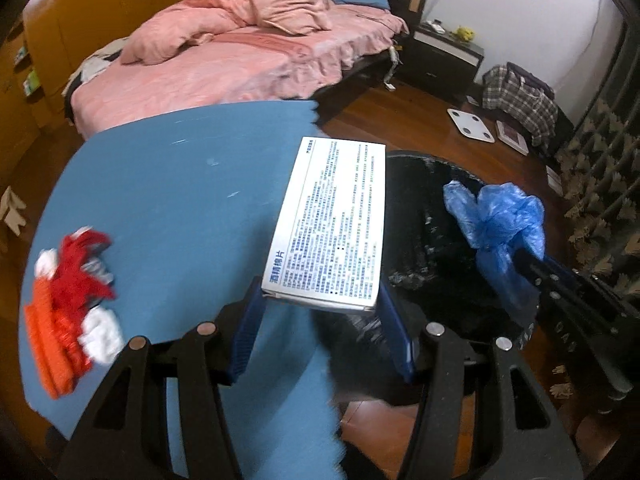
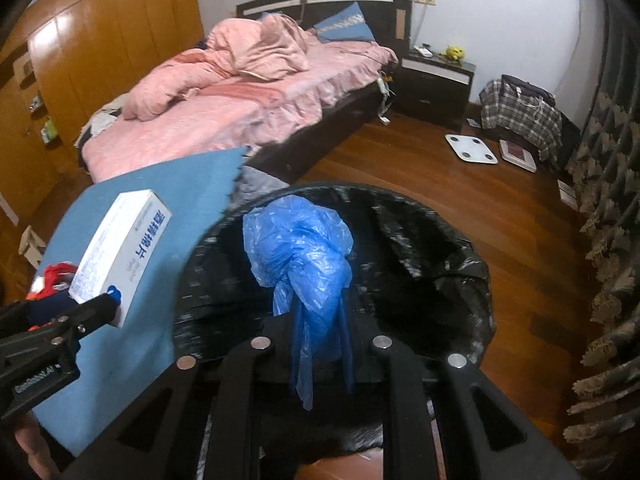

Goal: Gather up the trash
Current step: 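Carry box and bag over the black bin and open both tools, then grasp an orange foam net with each tool from the table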

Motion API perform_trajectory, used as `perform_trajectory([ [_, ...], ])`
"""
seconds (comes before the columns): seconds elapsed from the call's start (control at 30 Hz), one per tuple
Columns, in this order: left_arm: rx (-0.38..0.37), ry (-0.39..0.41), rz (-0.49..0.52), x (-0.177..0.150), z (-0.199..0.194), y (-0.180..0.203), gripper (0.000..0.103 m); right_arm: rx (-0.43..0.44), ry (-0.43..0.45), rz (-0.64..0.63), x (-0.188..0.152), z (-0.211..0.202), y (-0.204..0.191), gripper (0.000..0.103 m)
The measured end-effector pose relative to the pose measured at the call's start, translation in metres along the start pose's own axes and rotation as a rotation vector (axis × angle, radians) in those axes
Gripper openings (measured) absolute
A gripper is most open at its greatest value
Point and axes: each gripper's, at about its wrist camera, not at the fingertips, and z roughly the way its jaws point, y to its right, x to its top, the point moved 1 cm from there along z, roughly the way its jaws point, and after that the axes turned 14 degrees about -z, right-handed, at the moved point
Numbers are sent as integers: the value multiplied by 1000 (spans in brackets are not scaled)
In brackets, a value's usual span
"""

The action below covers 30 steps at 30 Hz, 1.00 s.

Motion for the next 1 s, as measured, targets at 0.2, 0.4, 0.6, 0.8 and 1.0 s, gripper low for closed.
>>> perform_trajectory([
  [0.2,-24,-32,85,2,40,36,72,-26,-40,23,-3,38,29,50],
  [0.4,12,-43,143,-2,63,24,72,-29,-64,68,-18,46,39,50],
  [0.6,53,-10,112,-3,28,-30,73,-31,-48,94,-29,14,19,50],
  [0.8,100,27,50,-13,-17,-104,76,35,-17,55,-39,-26,-45,56],
  [1.0,189,67,-12,-25,-58,-195,77,129,14,-9,-47,-56,-131,56],
])
